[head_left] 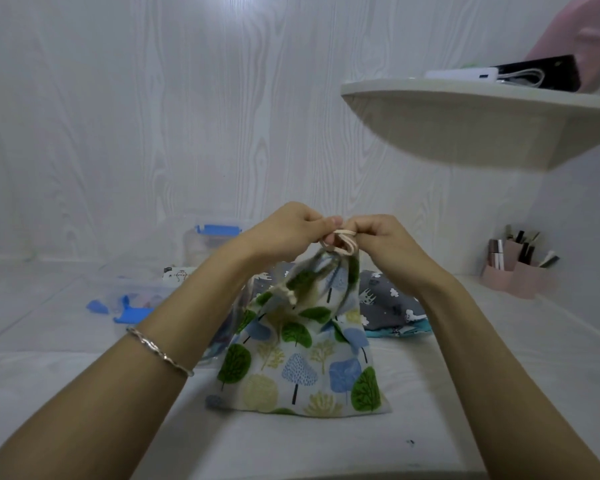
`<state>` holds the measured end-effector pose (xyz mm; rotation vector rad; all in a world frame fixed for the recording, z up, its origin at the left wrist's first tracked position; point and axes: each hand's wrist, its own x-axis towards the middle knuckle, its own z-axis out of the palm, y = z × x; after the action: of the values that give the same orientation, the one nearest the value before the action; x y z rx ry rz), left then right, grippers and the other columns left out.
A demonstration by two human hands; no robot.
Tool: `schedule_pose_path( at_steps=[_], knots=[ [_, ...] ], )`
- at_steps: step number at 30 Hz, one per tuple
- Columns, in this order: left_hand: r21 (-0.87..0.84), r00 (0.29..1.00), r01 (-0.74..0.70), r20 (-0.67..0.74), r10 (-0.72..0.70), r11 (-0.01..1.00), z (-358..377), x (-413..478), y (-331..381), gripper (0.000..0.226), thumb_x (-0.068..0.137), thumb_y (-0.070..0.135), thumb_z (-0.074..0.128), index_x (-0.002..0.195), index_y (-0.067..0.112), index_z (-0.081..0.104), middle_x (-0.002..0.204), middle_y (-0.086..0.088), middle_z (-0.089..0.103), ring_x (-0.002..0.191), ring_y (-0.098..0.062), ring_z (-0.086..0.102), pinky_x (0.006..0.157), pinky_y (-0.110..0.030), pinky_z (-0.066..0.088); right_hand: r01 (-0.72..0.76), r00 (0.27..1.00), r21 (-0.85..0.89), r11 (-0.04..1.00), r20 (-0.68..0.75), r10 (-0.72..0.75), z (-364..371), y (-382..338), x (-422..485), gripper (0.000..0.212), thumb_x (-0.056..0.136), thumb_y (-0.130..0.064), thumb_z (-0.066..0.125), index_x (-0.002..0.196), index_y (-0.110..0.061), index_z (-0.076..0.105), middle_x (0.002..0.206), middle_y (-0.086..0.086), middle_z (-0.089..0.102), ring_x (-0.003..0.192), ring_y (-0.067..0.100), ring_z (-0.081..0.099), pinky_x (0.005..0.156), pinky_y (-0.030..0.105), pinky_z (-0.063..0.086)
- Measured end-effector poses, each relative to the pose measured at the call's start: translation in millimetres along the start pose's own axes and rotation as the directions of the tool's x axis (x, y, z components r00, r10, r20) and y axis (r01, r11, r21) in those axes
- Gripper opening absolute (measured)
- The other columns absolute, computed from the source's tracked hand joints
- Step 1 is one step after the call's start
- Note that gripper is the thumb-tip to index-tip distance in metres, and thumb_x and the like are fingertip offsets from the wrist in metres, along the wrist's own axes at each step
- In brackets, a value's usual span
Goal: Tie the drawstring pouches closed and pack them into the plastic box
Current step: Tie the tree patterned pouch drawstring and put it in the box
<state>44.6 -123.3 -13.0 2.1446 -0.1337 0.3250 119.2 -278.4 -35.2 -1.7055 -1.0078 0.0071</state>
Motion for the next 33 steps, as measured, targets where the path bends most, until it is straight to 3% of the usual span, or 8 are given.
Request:
schedule_pose_path(
  at_steps=[3, 7, 11, 17, 23, 26, 30, 33],
  knots=[
    [0.007, 0.996, -0.069, -0.058, 0.069, 0.998, 3, -1, 5, 0.04, 0.097, 0.036, 0.05, 0.071, 0.009, 0.063, 0.04, 0.01, 0.032, 0.034, -0.003, 0.024, 0.035, -0.013, 0.024, -0.038, 0.999, 0.294, 0.955, 0.034, 0.029, 2, 5, 3, 0.009, 0.074, -0.006, 0.068, 0.083, -0.003, 0.069, 0.076, 0.003, 0.072, 0.077, 0.013, 0.067, 0.079, 0.022, 0.051],
    [0.067, 0.991, -0.085, -0.095, 0.092, 0.994, 3, 1, 3, 0.043, 0.098, 0.037, 0.048, 0.07, 0.009, 0.064, 0.049, 0.004, 0.036, 0.038, -0.005, 0.026, 0.04, -0.016, 0.025, -0.049, 0.998, 0.388, 0.92, 0.042, 0.036, -2, 8, 4, 0.051, 0.075, -0.008, 0.076, 0.12, -0.011, 0.054, 0.083, 0.007, 0.072, 0.071, 0.017, 0.062, 0.069, 0.026, 0.051],
    [0.052, 0.987, -0.086, -0.133, 0.092, 0.995, 3, 2, -2, 0.044, 0.098, 0.04, 0.048, 0.065, 0.014, 0.061, 0.051, 0.002, 0.037, 0.036, -0.006, 0.026, 0.037, -0.016, 0.024, -0.002, 0.999, 0.422, 0.907, -0.045, 0.023, -1, 2, 6, 0.033, 0.09, -0.04, 0.058, 0.117, -0.022, 0.066, 0.099, 0.004, 0.068, 0.096, 0.022, 0.061, 0.096, 0.038, 0.048],
    [0.068, 0.972, -0.101, -0.205, 0.113, 0.993, -6, -5, -9, 0.042, 0.095, 0.044, 0.05, 0.072, 0.013, 0.067, 0.051, -0.003, 0.034, 0.037, -0.009, 0.023, 0.035, -0.012, 0.024, 0.082, 0.936, 0.899, 0.431, -0.218, 0.277, -14, 0, 16, 0.044, 0.103, -0.036, 0.04, 0.086, -0.006, 0.068, 0.06, -0.001, 0.054, 0.054, 0.009, 0.055, 0.068, 0.025, 0.056],
    [-0.109, 0.982, -0.06, -0.185, 0.039, 0.992, -12, -10, -20, 0.042, 0.098, 0.04, 0.046, 0.063, 0.018, 0.048, 0.046, 0.012, 0.033, 0.044, -0.007, 0.025, 0.043, -0.019, 0.024, -0.385, 0.909, 0.202, 0.9, -0.087, 0.408, -18, 14, 18, 0.033, 0.097, -0.029, 0.056, 0.095, 0.002, 0.067, 0.049, -0.005, 0.043, 0.044, 0.008, 0.035, 0.041, 0.019, 0.03],
    [0.003, 0.988, -0.115, -0.1, 0.115, 0.993, -9, -12, -13, 0.038, 0.099, 0.033, 0.044, 0.064, 0.018, 0.046, 0.055, 0.011, 0.044, 0.053, -0.004, 0.039, 0.06, -0.022, 0.031, -0.392, 0.879, -0.333, 0.858, 0.141, 0.456, -7, -3, 15, 0.032, 0.085, -0.03, 0.072, 0.083, 0.002, 0.066, 0.058, 0.006, 0.05, 0.049, 0.013, 0.04, 0.045, 0.024, 0.03],
    [0.301, 0.979, -0.149, -0.086, 0.182, 0.942, -13, -1, -4, 0.031, 0.097, 0.028, 0.048, 0.071, 0.013, 0.058, 0.083, -0.019, 0.054, 0.075, -0.026, 0.049, 0.073, -0.038, 0.038, -0.408, 0.827, -0.235, 0.883, 0.315, 0.466, -4, -21, 7, 0.031, 0.091, -0.023, 0.058, 0.086, 0.003, 0.073, 0.062, 0.003, 0.043, 0.051, 0.01, 0.034, 0.046, 0.022, 0.027],
    [0.52, 0.968, -0.143, -0.102, 0.227, 0.842, -7, 5, -7, 0.024, 0.092, 0.039, 0.055, 0.081, 0.021, 0.067, 0.093, -0.004, 0.049, 0.091, -0.018, 0.044, 0.081, -0.036, 0.037, -0.364, 0.814, -0.185, 0.913, 0.413, 0.408, -2, -25, -1, 0.031, 0.093, -0.027, 0.049, 0.07, -0.011, 0.061, 0.063, 0.002, 0.039, 0.054, 0.014, 0.031, 0.052, 0.025, 0.027]
  ],
)
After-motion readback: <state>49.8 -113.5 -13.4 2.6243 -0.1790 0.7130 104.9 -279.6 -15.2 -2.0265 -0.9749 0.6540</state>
